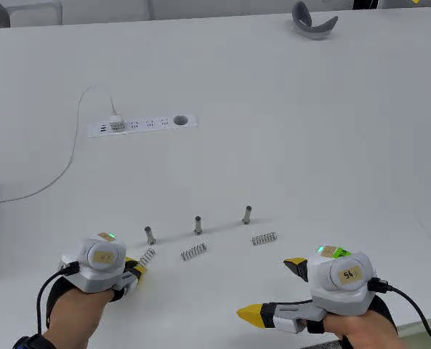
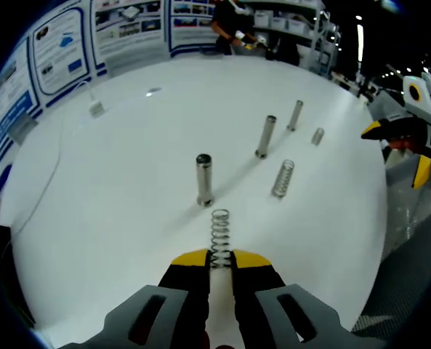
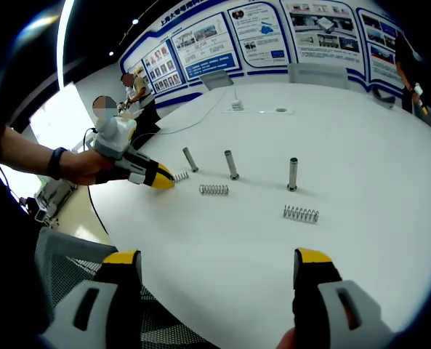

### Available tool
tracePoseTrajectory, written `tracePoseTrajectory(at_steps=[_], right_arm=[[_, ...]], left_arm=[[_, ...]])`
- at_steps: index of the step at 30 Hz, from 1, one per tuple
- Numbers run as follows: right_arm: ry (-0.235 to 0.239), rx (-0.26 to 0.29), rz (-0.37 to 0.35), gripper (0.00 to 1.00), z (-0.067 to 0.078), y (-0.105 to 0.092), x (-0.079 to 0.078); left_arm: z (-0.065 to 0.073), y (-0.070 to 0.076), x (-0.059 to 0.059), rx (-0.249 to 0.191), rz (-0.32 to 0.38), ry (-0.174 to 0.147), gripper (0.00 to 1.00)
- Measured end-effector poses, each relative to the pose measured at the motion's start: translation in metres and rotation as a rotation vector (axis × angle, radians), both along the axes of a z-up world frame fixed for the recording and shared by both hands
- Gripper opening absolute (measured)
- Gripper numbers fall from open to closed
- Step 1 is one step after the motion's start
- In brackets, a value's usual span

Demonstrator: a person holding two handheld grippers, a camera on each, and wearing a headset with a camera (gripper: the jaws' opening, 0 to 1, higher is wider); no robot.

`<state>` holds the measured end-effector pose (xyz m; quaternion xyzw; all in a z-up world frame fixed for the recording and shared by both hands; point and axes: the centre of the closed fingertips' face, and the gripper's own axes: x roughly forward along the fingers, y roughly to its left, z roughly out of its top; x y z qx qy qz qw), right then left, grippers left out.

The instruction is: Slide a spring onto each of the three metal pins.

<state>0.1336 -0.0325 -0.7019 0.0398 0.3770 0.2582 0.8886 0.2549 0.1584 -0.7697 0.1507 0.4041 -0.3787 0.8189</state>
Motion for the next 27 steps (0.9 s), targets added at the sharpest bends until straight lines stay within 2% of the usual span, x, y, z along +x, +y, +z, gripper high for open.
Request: tracePoseTrajectory(at_steps=[5,12,15,21,27], right_arm=[[0.0,0.001,0.004,0.87,0.0,0.001,-0.001],[0.001,0.002,0.008,0.87,-0.001,0.001,-0.001],[0.002,0.003,0.012,0.87,-0.001,0.003,-0.002],[-0.001,0.023,0.007,0.86,0.0,0.007,-0.001],[-0.003,0.037,0.009,0.85,0.001,0.01,0.001]], left_arm=[[0.001,0.001,-0.001,-0.003,0.004,0.007,0.11],[0.008,0.002,-0.008,-0.023,0.011,0.008,0.11],[0.014,0.001,-0.014,-0.037,0.019,0.009,0.11],[0.028,-0.005,-0.03,-0.051,-0.019,-0.001,0.11],[0.042,-0.013,-0.037,-0.077,-0.049,-0.006,0.11]])
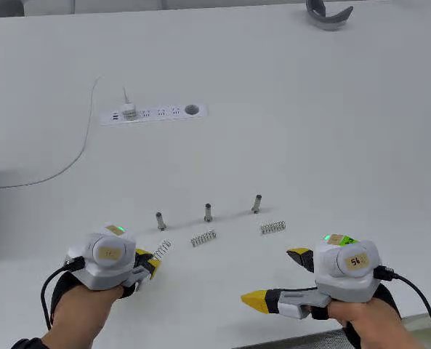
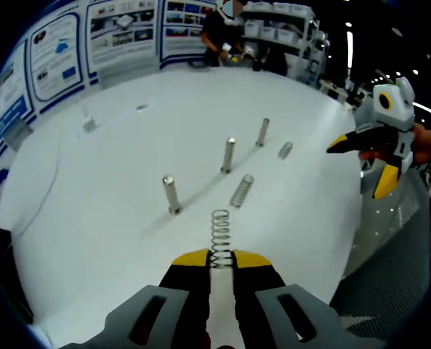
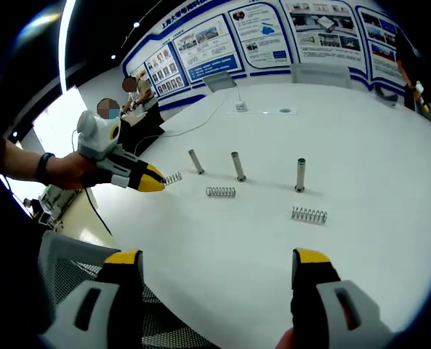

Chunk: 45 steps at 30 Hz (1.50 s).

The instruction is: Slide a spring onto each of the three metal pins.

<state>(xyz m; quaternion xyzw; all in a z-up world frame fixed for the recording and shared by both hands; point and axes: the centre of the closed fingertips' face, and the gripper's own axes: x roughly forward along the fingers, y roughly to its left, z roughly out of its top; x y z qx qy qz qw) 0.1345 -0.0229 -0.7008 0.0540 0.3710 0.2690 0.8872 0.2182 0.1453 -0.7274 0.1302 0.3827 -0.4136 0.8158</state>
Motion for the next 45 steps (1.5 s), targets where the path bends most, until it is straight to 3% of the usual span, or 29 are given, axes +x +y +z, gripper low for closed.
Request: tracePoseTrajectory(at_steps=[12,21,25,29,36,43,45], right_arm=[[-0.015,0.059,-0.023,0.8,0.009,0.001,0.008],[-0.023,0.116,-0.033,0.73,0.016,0.006,0.013],[-0.019,0.172,-0.05,0.65,0.022,0.01,0.016],[-0.022,0.226,-0.055,0.5,0.027,0.014,0.019],[-0.011,0.31,-0.068,0.45,0.032,0.023,0.024],[0.051,0.433,-0.093,0.36,0.034,0.031,0.024],[0.055,0.436,-0.089,0.33,0.033,0.033,0.023]], left_arm=[[0.028,-0.034,-0.022,-0.04,-0.117,-0.027,0.11],[0.037,-0.059,-0.044,-0.055,-0.222,-0.037,0.11],[0.041,-0.07,-0.052,-0.063,-0.259,-0.038,0.11],[0.044,-0.08,-0.061,-0.065,-0.304,-0.043,0.11],[0.052,-0.095,-0.068,-0.075,-0.358,-0.06,0.11],[0.057,-0.105,-0.074,-0.083,-0.398,-0.069,0.11],[0.058,-0.107,-0.076,-0.085,-0.407,-0.071,0.11]])
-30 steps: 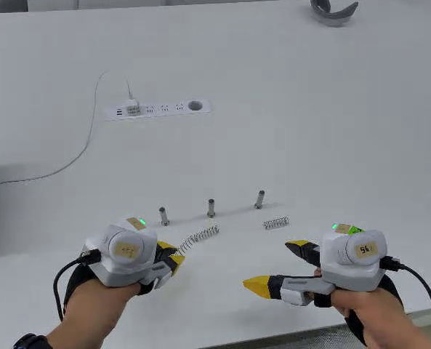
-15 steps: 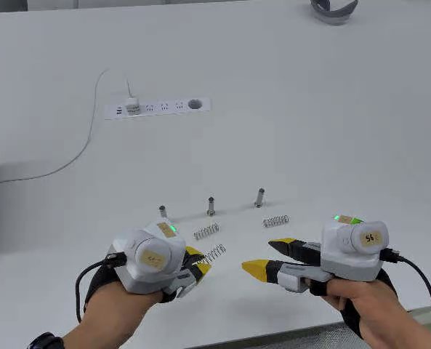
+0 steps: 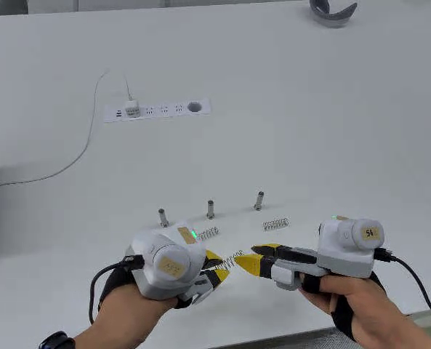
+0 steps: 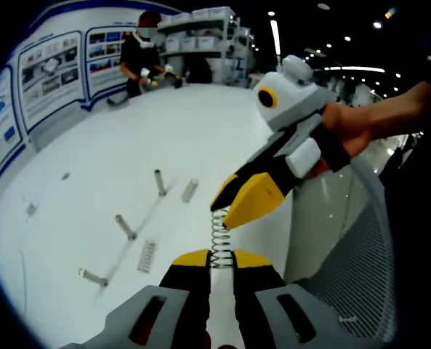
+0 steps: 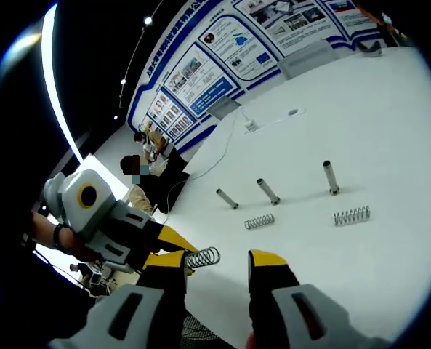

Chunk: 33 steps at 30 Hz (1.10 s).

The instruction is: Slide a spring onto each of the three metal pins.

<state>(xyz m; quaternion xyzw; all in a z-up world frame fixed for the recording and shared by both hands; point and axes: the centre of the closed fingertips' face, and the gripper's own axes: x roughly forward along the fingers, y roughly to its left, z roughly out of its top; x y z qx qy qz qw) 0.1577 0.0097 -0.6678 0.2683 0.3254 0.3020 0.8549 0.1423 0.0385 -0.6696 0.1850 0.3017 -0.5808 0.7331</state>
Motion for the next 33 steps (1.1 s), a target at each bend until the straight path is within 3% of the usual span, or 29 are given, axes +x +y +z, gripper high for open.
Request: tracePoseTrajectory(at_steps=[7,12,19,27,33], right_arm=[[0.005,0.034,0.019,0.25,0.002,0.008,-0.003],[0.051,0.111,0.02,0.19,0.003,0.012,-0.006],[0.057,0.149,0.026,0.16,0.009,0.013,-0.007],[0.056,0.168,0.034,0.13,0.012,0.014,-0.008],[0.041,0.165,0.04,0.12,0.021,0.013,-0.007]], left_arm=[[0.003,-0.004,-0.003,-0.007,-0.021,-0.009,0.11],[0.003,-0.006,-0.005,-0.005,-0.037,-0.014,0.11],[0.003,-0.004,-0.005,-0.001,-0.051,-0.022,0.11],[0.0,-0.005,-0.005,0.006,-0.067,-0.025,0.11],[0.005,-0.007,-0.004,-0.017,-0.077,-0.02,0.1]])
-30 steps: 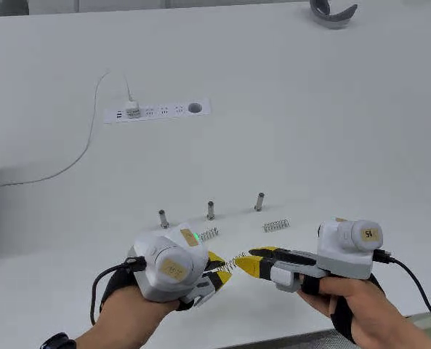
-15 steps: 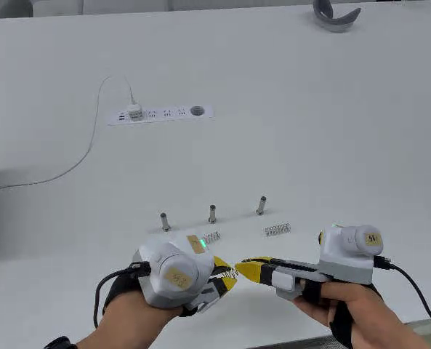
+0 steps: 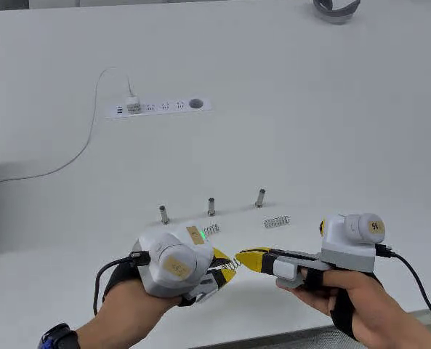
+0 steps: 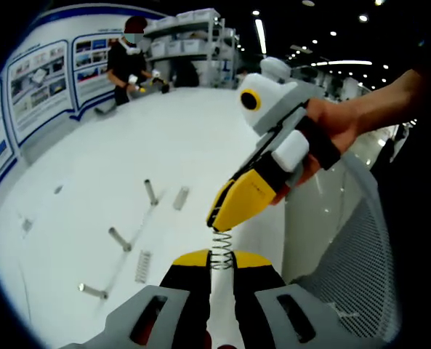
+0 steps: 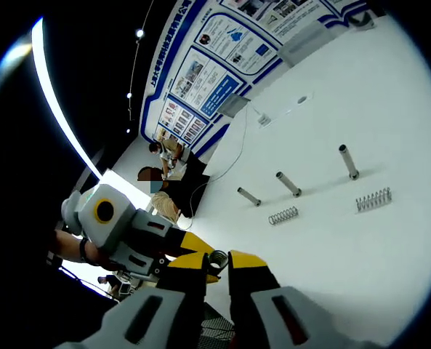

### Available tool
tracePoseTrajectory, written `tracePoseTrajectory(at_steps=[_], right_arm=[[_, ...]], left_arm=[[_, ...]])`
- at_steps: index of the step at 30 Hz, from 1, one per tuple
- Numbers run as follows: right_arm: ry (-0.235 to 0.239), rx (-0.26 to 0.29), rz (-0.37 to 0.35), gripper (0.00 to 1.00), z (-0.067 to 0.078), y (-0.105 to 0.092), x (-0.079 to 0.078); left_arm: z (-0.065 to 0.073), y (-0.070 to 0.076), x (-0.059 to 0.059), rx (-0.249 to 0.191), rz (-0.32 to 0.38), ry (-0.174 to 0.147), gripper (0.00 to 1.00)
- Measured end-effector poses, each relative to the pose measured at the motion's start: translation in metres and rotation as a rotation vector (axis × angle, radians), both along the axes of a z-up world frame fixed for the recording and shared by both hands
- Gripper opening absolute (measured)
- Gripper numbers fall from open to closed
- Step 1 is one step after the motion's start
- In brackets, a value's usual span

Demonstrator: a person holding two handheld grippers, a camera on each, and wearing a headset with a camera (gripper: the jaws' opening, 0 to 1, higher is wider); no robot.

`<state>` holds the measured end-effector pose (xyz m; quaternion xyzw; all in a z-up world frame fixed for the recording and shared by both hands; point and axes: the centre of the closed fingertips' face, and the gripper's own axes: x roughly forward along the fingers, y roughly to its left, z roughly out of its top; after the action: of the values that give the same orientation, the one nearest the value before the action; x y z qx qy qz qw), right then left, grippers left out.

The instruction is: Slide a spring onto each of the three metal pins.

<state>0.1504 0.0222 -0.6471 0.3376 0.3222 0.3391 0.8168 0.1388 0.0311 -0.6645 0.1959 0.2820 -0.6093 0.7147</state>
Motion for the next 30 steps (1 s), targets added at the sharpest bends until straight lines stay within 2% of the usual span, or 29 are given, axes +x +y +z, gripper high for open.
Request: tracePoseTrajectory(at_steps=[4,9,11,14,15,16,18,19,21,24,27,30], right_arm=[[-0.033,-0.025,0.011,0.12,0.012,-0.003,0.003],[-0.129,-0.159,0.084,0.12,0.03,-0.008,0.009],[-0.162,-0.212,0.131,0.12,0.04,-0.01,0.009],[-0.189,-0.258,0.172,0.12,0.051,-0.012,0.011],[-0.2,-0.271,0.184,0.12,0.055,-0.012,0.012],[-0.232,-0.3,0.215,0.12,0.062,-0.012,0.013],[-0.253,-0.342,0.266,0.12,0.069,-0.012,0.012],[-0.269,-0.384,0.302,0.12,0.071,-0.014,0.013],[-0.293,-0.435,0.368,0.12,0.076,-0.013,0.013],[-0.33,-0.502,0.451,0.12,0.084,-0.01,0.011],[-0.361,-0.553,0.522,0.12,0.088,-0.007,0.011],[-0.371,-0.562,0.56,0.12,0.092,-0.002,0.011]], left_arm=[[0.008,-0.004,0.004,-0.038,-0.001,0.01,0.1],[0.024,-0.013,0.009,-0.102,-0.016,0.019,0.1],[0.032,-0.018,0.009,-0.133,-0.027,0.033,0.1],[0.042,-0.023,0.009,-0.168,-0.036,0.057,0.1],[0.046,-0.025,0.01,-0.179,-0.038,0.052,0.1],[0.052,-0.026,0.012,-0.198,-0.042,0.051,0.1],[0.059,-0.027,0.013,-0.214,-0.051,0.052,0.1],[0.063,-0.028,0.014,-0.223,-0.057,0.045,0.1],[0.069,-0.029,0.015,-0.24,-0.065,0.05,0.1],[0.075,-0.03,0.016,-0.259,-0.074,0.049,0.1],[0.08,-0.03,0.014,-0.282,-0.078,0.078,0.1],[0.084,-0.029,0.013,-0.302,-0.082,0.086,0.1]])
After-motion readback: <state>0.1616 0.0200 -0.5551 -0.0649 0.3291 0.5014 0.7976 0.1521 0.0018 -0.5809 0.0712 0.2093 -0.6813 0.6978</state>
